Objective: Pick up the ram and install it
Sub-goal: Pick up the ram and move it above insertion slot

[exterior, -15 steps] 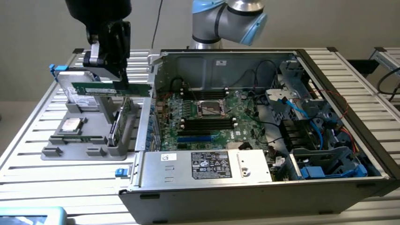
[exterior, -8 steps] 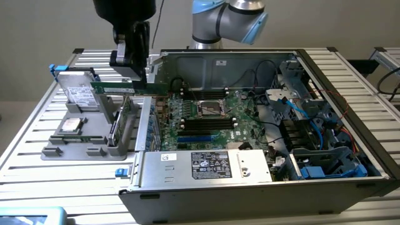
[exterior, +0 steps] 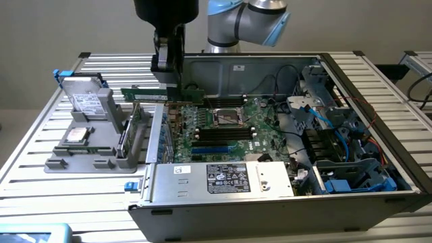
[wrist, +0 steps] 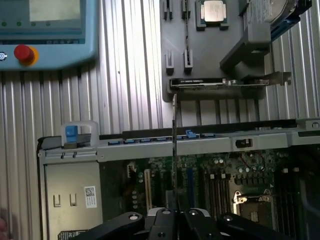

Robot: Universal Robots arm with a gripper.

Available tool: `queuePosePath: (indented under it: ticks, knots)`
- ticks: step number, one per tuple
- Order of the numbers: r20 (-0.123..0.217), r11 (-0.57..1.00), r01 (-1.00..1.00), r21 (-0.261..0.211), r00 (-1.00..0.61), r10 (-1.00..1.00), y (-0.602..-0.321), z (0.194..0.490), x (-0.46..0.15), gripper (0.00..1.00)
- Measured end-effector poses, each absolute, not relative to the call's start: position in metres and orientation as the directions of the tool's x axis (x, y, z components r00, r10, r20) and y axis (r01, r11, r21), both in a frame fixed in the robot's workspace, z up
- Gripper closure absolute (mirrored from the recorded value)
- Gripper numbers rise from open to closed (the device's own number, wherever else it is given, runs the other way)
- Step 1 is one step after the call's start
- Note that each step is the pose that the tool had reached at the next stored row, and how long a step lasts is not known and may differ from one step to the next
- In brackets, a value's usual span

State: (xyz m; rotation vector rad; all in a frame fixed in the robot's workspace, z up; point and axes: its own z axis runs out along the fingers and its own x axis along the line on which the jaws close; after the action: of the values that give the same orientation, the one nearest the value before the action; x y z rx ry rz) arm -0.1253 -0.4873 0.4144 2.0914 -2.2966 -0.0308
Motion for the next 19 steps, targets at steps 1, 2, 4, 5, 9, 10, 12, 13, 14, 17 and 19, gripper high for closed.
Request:
queuePosePath:
  ticks: [1,2,4,5,9,10,12,13,14,17,19]
  knots:
    - [0.013,0.093,-0.995,0.038,-0.093,-0.996,-0.487,0.414,-0.121,0.88]
    - [0.013,0.093,-0.995,0.038,-0.093,-0.996,-0.487,0.414,-0.116,0.88]
    - [0.013,0.093,-0.995,0.038,-0.092,-0.996,-0.487,0.414,-0.107,0.88]
    - [0.013,0.092,-0.995,0.038,-0.092,-0.996,-0.487,0.413,-0.103,0.88]
    - [0.013,0.091,-0.995,0.038,-0.091,-0.996,-0.486,0.411,-0.085,0.88]
    - [0.013,0.091,-0.995,0.038,-0.091,-0.996,-0.486,0.411,-0.08,0.88]
    - [0.013,0.091,-0.995,0.038,-0.091,-0.996,-0.485,0.41,-0.071,0.88]
    - [0.013,0.091,-0.995,0.038,-0.091,-0.996,-0.484,0.409,-0.067,0.88]
    - [0.013,0.091,-0.995,0.038,-0.09,-0.996,-0.483,0.408,-0.063,0.88]
    - [0.013,0.09,-0.995,0.038,-0.09,-0.996,-0.48,0.406,-0.052,0.88]
    - [0.013,0.09,-0.995,0.038,-0.089,-0.996,-0.476,0.405,-0.046,0.88]
